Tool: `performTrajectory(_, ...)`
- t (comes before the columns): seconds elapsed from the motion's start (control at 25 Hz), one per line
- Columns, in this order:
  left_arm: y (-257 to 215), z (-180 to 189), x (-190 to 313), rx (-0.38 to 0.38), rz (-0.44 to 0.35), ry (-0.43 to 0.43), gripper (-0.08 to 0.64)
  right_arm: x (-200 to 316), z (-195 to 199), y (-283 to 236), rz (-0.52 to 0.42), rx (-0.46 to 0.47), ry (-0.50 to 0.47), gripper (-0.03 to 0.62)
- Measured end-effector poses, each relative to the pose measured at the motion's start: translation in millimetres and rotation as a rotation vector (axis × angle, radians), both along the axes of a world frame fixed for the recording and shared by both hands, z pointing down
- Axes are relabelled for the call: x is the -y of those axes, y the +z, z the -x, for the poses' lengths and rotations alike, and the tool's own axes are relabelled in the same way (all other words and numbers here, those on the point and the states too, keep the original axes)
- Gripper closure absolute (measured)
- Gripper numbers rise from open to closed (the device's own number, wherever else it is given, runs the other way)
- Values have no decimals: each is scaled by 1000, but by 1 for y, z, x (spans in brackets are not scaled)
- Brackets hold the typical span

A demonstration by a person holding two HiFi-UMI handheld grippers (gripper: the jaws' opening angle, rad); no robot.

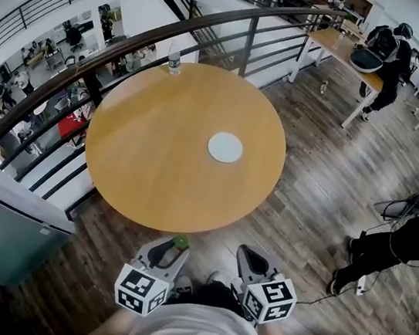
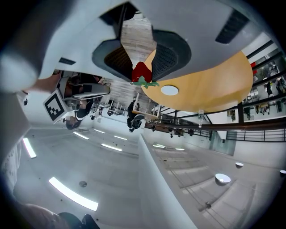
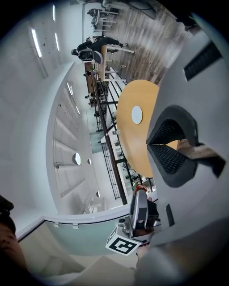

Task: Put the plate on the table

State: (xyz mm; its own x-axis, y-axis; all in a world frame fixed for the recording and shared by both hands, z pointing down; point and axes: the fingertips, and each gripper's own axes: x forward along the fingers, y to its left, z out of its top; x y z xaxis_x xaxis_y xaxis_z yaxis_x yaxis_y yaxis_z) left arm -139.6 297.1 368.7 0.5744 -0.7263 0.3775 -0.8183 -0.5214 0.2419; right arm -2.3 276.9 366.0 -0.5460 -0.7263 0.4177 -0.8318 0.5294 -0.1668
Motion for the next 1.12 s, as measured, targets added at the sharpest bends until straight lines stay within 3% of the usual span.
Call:
performTrajectory(0.2, 1, -2, 10, 2, 13, 24, 411, 7, -6, 7, 25, -3, 22, 568)
performTrajectory(0.48, 4, -15, 58, 6, 5, 35, 411, 55, -12, 12, 17, 8, 17, 568)
performTrajectory(1.12, -11, -76, 220, 15, 14, -22, 411, 223, -82, -7, -5, 15, -29, 568)
